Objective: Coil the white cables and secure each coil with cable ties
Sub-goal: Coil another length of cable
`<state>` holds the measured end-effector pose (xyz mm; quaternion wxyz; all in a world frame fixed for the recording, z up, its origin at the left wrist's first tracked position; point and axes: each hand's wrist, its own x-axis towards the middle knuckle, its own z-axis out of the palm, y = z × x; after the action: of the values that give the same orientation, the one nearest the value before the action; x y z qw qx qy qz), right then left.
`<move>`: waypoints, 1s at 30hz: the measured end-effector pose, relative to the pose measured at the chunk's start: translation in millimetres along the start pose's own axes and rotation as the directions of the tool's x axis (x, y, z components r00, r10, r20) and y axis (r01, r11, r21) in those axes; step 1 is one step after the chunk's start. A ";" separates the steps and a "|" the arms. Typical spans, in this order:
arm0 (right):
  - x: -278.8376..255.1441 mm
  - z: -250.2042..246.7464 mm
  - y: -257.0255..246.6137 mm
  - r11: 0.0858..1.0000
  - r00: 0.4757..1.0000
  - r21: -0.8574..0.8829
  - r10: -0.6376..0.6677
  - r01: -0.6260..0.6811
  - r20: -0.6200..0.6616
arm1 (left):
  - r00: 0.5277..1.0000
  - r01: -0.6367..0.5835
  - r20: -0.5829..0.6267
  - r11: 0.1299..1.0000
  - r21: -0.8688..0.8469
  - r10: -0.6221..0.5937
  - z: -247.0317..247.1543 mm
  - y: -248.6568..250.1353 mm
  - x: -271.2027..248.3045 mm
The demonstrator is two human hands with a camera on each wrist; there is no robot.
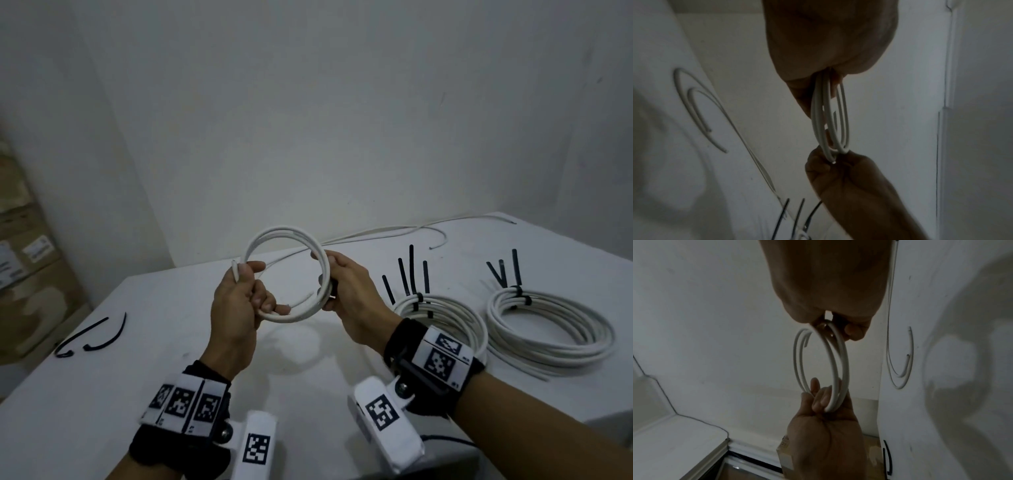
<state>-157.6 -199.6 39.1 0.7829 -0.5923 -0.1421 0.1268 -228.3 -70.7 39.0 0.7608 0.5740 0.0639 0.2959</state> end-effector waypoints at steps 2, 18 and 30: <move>-4.2 3.2 -1.6 1.000 1.000 -0.028 0.004 -0.005 -0.025 | 0.997 -0.068 -0.026 0.989 0.133 0.072 1.4 -3.4 -1.5; -6.3 -3.5 -0.7 0.962 0.950 0.161 0.176 -0.222 0.259 | 0.990 0.127 0.044 0.989 0.069 -0.131 -17.4 3.5 -4.4; 2.5 0.6 14.8 0.679 0.904 0.617 0.404 -0.398 0.138 | 0.908 0.418 0.130 0.882 -0.217 -0.399 -13.4 -4.8 -9.2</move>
<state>-155.9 -194.1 25.2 0.8890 -0.3118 0.0459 0.3323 -239.8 -65.2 27.9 0.8717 0.4631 0.1161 0.1106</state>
